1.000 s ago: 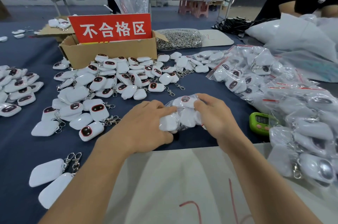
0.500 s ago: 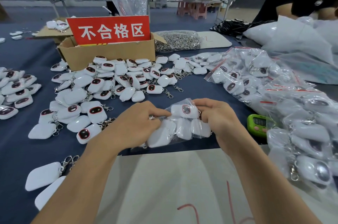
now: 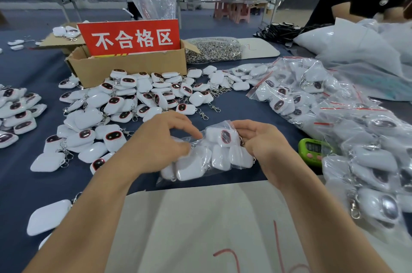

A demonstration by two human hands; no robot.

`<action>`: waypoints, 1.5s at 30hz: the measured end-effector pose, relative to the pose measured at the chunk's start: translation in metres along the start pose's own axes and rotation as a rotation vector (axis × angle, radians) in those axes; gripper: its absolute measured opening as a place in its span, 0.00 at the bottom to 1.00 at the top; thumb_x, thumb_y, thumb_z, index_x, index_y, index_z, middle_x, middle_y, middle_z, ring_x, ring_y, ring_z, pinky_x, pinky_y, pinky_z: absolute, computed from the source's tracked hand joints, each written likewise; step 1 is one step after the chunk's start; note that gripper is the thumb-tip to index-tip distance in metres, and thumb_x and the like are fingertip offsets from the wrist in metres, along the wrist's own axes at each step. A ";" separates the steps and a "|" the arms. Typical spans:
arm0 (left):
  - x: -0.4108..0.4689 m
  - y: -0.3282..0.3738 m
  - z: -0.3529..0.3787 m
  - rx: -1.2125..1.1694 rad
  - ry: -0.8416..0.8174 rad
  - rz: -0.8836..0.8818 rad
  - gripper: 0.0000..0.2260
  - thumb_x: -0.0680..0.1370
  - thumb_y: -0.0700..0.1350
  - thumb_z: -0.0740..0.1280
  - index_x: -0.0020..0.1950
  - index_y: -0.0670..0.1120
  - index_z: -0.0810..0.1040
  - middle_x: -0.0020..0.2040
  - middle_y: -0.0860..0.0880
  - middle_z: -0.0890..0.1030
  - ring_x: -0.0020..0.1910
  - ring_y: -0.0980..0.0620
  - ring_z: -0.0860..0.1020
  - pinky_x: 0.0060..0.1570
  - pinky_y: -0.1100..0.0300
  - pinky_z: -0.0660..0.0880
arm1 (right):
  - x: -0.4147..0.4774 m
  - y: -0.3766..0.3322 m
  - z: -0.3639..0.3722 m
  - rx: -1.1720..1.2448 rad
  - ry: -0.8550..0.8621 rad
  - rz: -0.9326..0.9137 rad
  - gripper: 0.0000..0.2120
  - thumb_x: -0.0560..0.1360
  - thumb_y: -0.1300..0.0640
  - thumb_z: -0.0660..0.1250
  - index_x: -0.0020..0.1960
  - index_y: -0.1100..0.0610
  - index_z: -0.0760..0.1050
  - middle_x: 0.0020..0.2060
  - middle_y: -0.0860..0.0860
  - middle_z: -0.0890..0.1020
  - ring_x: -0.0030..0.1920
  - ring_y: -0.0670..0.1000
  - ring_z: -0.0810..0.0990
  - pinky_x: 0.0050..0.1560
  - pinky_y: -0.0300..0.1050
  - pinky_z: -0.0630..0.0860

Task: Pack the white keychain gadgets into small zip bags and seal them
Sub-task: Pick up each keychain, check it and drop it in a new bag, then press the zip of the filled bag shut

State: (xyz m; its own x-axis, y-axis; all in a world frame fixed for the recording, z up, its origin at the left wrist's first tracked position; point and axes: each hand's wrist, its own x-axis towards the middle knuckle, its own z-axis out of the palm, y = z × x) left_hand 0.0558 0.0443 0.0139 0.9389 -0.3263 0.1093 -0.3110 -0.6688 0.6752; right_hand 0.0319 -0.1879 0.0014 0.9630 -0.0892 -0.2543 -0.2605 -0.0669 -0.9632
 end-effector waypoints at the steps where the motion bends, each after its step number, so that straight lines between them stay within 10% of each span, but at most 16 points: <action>1: -0.001 0.000 -0.001 0.061 -0.084 0.015 0.19 0.71 0.43 0.74 0.47 0.70 0.84 0.59 0.71 0.75 0.59 0.73 0.71 0.53 0.78 0.63 | 0.000 0.000 0.000 -0.003 0.002 0.001 0.32 0.69 0.82 0.52 0.52 0.53 0.83 0.49 0.50 0.89 0.54 0.54 0.87 0.47 0.48 0.85; 7: -0.004 0.003 0.003 0.010 -0.142 -0.040 0.19 0.70 0.51 0.72 0.58 0.70 0.82 0.63 0.69 0.75 0.63 0.68 0.72 0.63 0.66 0.66 | -0.002 -0.001 -0.001 -0.055 -0.011 -0.002 0.33 0.69 0.80 0.49 0.50 0.51 0.83 0.45 0.46 0.89 0.44 0.46 0.87 0.37 0.39 0.82; 13: -0.006 0.013 0.027 -0.024 -0.051 -0.027 0.27 0.70 0.59 0.70 0.69 0.67 0.74 0.65 0.69 0.74 0.59 0.77 0.69 0.58 0.74 0.64 | -0.005 -0.002 -0.002 0.006 -0.019 -0.002 0.38 0.68 0.85 0.46 0.67 0.61 0.77 0.62 0.56 0.84 0.62 0.57 0.84 0.63 0.57 0.80; 19: -0.008 0.037 0.059 0.320 0.057 0.088 0.31 0.68 0.72 0.69 0.69 0.66 0.73 0.58 0.63 0.71 0.57 0.59 0.69 0.53 0.59 0.65 | -0.006 0.005 0.005 0.237 -0.127 0.027 0.43 0.68 0.84 0.46 0.78 0.61 0.66 0.73 0.56 0.75 0.66 0.59 0.81 0.57 0.53 0.78; 24: -0.012 0.045 0.066 0.295 0.156 0.146 0.19 0.77 0.49 0.69 0.68 0.56 0.76 0.57 0.53 0.80 0.58 0.48 0.77 0.55 0.52 0.72 | -0.006 0.007 0.012 0.543 -0.057 0.071 0.41 0.68 0.84 0.43 0.79 0.65 0.63 0.76 0.61 0.71 0.71 0.63 0.76 0.71 0.57 0.74; 28: -0.016 0.051 0.074 0.132 0.226 0.065 0.29 0.76 0.34 0.64 0.71 0.62 0.71 0.63 0.52 0.81 0.59 0.52 0.75 0.53 0.59 0.70 | -0.007 0.010 0.023 0.399 -0.042 0.029 0.40 0.67 0.84 0.46 0.75 0.65 0.70 0.67 0.63 0.80 0.68 0.65 0.78 0.75 0.58 0.70; 34: -0.011 0.044 0.063 -0.112 0.245 -0.046 0.35 0.76 0.32 0.61 0.77 0.61 0.68 0.69 0.58 0.78 0.59 0.64 0.73 0.53 0.81 0.63 | -0.006 0.017 0.027 -0.365 0.102 -0.192 0.26 0.78 0.64 0.66 0.73 0.48 0.74 0.59 0.46 0.85 0.58 0.50 0.84 0.64 0.50 0.79; 40: -0.017 0.054 0.064 0.765 0.309 -0.239 0.31 0.76 0.50 0.69 0.74 0.49 0.58 0.60 0.50 0.75 0.56 0.47 0.78 0.43 0.55 0.63 | -0.002 0.014 0.034 -0.198 0.165 -0.097 0.08 0.70 0.64 0.74 0.47 0.55 0.80 0.29 0.48 0.85 0.26 0.50 0.83 0.28 0.36 0.76; 45: -0.018 0.057 0.053 0.657 0.289 -0.275 0.26 0.76 0.45 0.70 0.67 0.48 0.59 0.56 0.49 0.76 0.50 0.45 0.81 0.29 0.56 0.54 | -0.001 0.011 0.042 -0.180 0.206 -0.075 0.10 0.67 0.54 0.76 0.34 0.57 0.77 0.23 0.53 0.81 0.20 0.48 0.74 0.23 0.33 0.68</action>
State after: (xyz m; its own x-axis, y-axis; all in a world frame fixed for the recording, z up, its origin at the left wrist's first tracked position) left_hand 0.0130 -0.0231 0.0121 0.9681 0.0361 0.2479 0.0002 -0.9897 0.1433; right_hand 0.0315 -0.1467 -0.0124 0.9507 -0.2758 -0.1420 -0.2148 -0.2549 -0.9428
